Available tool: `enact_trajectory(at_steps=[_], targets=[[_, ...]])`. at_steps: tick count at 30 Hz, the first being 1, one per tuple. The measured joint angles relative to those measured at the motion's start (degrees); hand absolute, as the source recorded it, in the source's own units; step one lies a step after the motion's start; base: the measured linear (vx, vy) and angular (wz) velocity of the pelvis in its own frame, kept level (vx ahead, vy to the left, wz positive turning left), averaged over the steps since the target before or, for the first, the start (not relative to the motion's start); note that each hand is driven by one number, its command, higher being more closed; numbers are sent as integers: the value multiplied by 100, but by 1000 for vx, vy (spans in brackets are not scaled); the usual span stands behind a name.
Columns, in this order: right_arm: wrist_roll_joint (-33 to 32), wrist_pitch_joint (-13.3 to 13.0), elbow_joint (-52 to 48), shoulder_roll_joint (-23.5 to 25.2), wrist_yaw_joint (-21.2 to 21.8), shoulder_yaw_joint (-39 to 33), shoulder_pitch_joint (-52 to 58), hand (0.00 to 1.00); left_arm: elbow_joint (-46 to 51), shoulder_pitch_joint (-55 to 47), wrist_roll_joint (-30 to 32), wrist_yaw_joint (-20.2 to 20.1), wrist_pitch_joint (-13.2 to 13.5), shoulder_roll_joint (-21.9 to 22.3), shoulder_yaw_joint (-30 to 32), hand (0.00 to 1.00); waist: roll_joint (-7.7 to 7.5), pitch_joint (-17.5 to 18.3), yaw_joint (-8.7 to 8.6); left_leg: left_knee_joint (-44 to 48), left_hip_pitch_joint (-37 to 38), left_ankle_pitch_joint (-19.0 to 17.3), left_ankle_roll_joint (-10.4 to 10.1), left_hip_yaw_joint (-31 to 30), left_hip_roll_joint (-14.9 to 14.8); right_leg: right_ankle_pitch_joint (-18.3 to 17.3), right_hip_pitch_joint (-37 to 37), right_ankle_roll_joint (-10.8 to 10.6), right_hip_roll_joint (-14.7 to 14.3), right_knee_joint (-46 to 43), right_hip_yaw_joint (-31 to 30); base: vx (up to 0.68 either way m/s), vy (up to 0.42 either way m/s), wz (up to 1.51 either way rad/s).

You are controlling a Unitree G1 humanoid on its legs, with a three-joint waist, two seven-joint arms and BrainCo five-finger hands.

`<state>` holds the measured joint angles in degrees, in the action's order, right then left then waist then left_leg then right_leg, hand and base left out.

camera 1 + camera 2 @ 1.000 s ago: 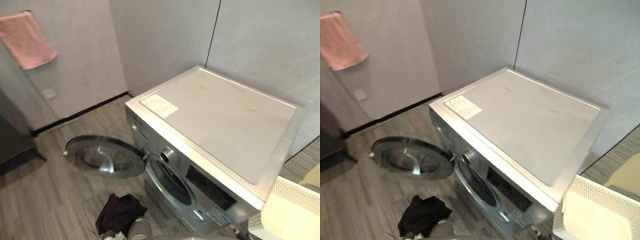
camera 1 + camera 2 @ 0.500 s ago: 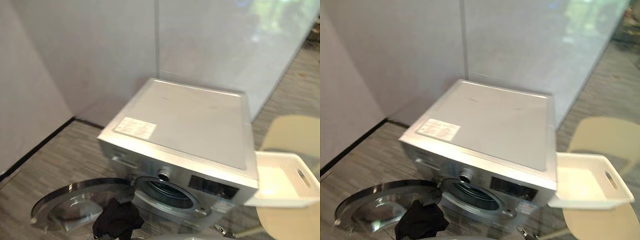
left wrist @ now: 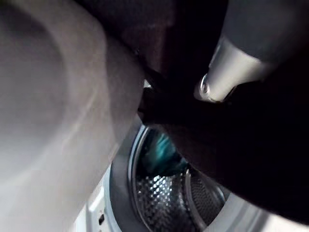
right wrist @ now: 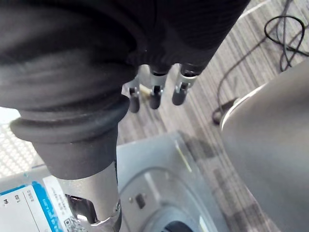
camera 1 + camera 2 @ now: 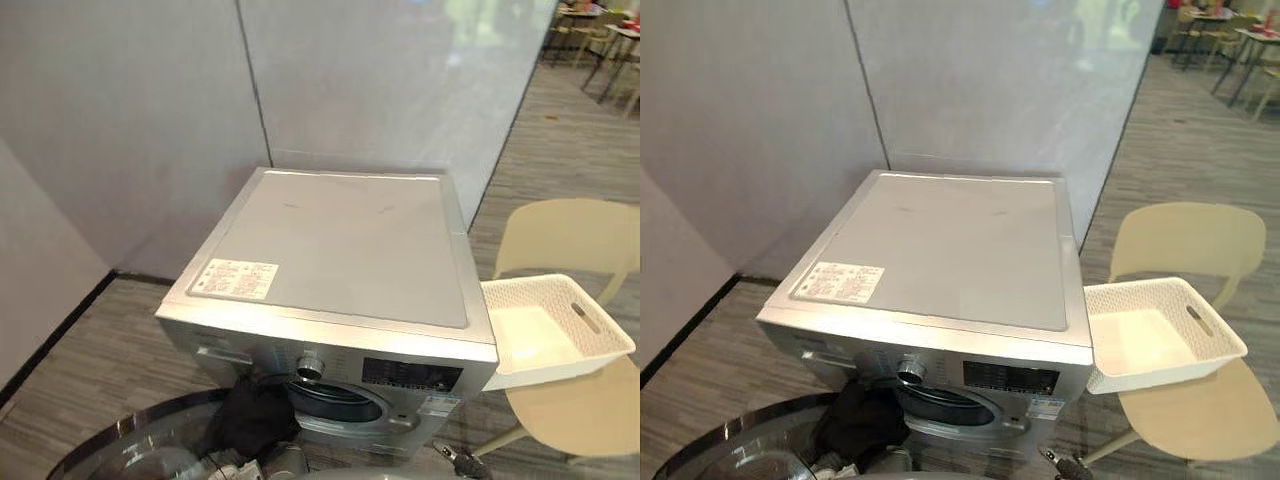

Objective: Pick up the laundry basket with both hands and put the clothes into the washing machine.

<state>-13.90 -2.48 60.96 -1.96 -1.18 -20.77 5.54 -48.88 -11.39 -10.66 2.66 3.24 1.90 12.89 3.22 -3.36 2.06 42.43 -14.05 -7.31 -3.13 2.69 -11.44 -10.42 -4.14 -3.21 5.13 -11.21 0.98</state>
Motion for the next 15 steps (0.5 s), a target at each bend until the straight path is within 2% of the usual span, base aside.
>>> enact_trajectory(at_steps=[1, 2, 3, 4, 5, 6, 7, 8, 10, 12, 15], targets=[[0, -5, -16, -14, -3, 54, -2, 0, 120, -48, 0, 3, 2, -21, -158, 100, -15, -20, -3, -424, 31, -134, -47, -248, 60, 13, 119, -57, 72, -107, -124, 139, 278, -75], [6, -17, -31, -44, -3, 102, -10, 0, 293, -103, 0, 4, 9, -54, -444, 100, 0, -81, 8, -1334, 213, -92, -130, -689, 190, -37, 306, -215, 177, -347, -286, 112, 281, -60], [16, -33, -47, -85, -1, 144, -7, 0, 383, -149, -1, 7, 18, -57, -607, 100, 48, -100, 13, -1765, 351, 79, -227, -914, 211, -116, 428, -305, 191, -508, -355, 105, 326, -67], [53, -69, -67, -150, -4, 284, -18, 0, 495, -145, -1, 1, 38, -73, -965, 100, 149, -183, 15, -2016, 538, -243, -604, -1062, 297, -295, 667, -442, 254, -923, -508, 57, 337, -28], [58, -86, -188, -142, 5, 442, -126, 0, 807, -82, 3, -14, 31, -289, -1235, 100, 2, -412, -143, -1791, 341, -329, -545, -993, 514, -389, 930, -564, 494, -1315, -506, 21, 319, -9], [60, -98, -290, -135, 9, 529, -170, 0, 1003, -27, 3, -16, 33, -362, -1336, 100, -59, -591, -171, -1541, 198, -345, -514, -965, 594, -400, 1039, -583, 574, -1514, -495, -94, 286, 22], [57, -130, -533, -135, 11, 648, -207, 0, 1356, 101, 0, -21, 37, -397, -1526, 100, -62, -886, -162, -870, -217, -451, -401, -840, 652, -430, 1309, -633, 625, -1940, -487, -187, 244, 11], [47, -154, -657, -143, 0, 761, -275, 0, 1669, 153, -13, -28, 40, -388, -1728, 100, -48, -1040, -154, -275, -658, -607, -330, -740, 633, -477, 1665, -685, 617, -2377, -489, -265, 274, 2], [34, -170, -819, -203, -14, 935, -416, 0, 1990, 236, -59, -60, 48, -370, -2009, 100, -42, -1188, -134, 229, -1109, -1118, -205, -650, 572, -666, 2182, -767, 571, -2894, -519, -217, 199, -16], [-33, -213, -962, -197, -31, 1135, -614, 0, 2102, 424, -172, -98, 47, -367, -2199, 100, -146, -1320, -111, 769, -1645, -1311, -116, -524, 534, -867, 2711, -839, 568, -3302, -683, -225, 132, -31], [-201, -257, -1308, -140, -173, 1517, -953, 0, 2163, 961, -223, -102, 40, -362, -2655, 100, -191, -1545, -87, 1456, -2374, -1524, -63, -488, 449, -1119, 3463, -1020, 547, -3950, -859, -282, 76, -15]])
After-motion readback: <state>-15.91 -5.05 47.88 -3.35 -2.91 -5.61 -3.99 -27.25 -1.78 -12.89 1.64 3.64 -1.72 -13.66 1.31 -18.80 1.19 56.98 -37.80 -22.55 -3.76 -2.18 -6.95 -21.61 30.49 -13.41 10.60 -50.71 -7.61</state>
